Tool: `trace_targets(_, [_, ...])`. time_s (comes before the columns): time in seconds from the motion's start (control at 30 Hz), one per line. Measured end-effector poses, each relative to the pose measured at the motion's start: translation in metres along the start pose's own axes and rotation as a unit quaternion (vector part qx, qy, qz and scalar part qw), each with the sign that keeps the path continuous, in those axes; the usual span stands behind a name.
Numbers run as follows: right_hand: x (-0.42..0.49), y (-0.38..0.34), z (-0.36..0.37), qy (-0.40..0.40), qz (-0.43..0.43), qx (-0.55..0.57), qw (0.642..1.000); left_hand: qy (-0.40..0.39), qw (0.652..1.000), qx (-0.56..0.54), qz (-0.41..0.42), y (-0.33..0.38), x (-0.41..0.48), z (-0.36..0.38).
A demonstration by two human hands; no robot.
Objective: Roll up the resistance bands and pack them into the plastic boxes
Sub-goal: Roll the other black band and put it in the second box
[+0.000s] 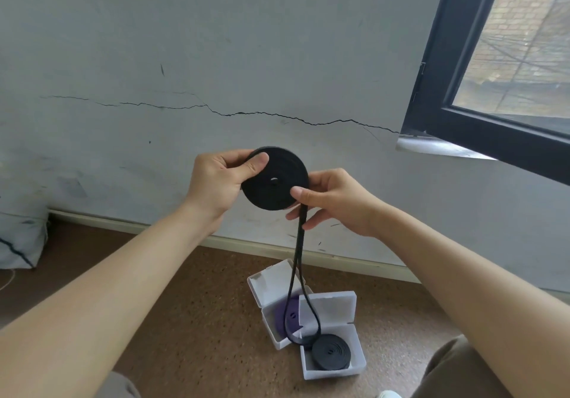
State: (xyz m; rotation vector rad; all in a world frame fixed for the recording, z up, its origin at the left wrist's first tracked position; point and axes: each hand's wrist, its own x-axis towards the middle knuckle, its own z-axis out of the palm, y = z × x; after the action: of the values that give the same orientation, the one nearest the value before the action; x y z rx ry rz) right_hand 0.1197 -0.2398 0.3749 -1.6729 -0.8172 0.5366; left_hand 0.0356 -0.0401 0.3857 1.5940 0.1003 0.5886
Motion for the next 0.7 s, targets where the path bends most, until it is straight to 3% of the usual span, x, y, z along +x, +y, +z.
trace_targets(0.13, [0.003,-0.003,0.01,0.023,-0.022,0.076,0.997,0.064,0.995,-0.072,-0.024,0.002,0.0,0.007])
trace_targets(0.23, [0.005,-0.004,0.009,0.047,-0.032,0.086,0.995,0.051,0.995,-0.081,-0.035,0.003,-0.002,0.01])
trace_targets(0.37, [0.004,-0.003,-0.003,0.039,-0.037,-0.018,0.998,-0.015,0.998,0.06,-0.009,-0.003,0.004,-0.003])
trace_targets(0.43, [0.005,0.0,-0.009,0.043,-0.029,-0.131,0.99,-0.055,0.97,0.233,0.048,-0.009,0.007,-0.013])
trace_targets(0.5, [0.006,0.003,-0.013,0.031,-0.014,-0.235,0.971,-0.113,0.912,0.381,0.102,-0.013,0.004,-0.015])
trace_targets(0.57, [0.006,0.006,-0.012,0.009,-0.007,-0.301,0.953,-0.161,0.874,0.442,0.126,-0.013,-0.001,-0.01])
trace_targets(0.7, [0.005,0.004,-0.002,-0.028,-0.022,-0.379,0.925,-0.218,0.829,0.494,0.147,-0.013,-0.005,0.002])
